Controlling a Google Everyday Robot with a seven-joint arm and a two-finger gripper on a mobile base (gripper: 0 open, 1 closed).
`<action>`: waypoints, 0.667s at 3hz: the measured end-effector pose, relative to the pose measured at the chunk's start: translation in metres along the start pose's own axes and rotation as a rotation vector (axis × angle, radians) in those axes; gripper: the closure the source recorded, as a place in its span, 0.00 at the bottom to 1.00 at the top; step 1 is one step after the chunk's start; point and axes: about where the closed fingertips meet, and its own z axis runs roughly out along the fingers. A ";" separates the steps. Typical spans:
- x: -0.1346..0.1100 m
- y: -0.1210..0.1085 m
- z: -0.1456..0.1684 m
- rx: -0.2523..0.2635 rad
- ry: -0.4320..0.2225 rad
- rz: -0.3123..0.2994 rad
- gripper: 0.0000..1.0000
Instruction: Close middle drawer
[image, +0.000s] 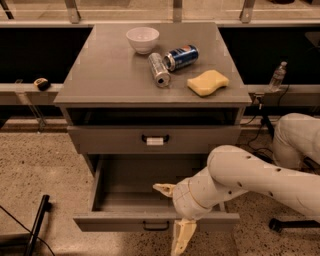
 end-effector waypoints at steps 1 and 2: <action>0.044 0.017 0.062 0.043 -0.074 0.051 0.27; 0.066 0.014 0.096 0.145 -0.112 0.069 0.50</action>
Offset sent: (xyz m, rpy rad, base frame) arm 0.0137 0.0049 -0.1617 0.2166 -0.1353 -0.2360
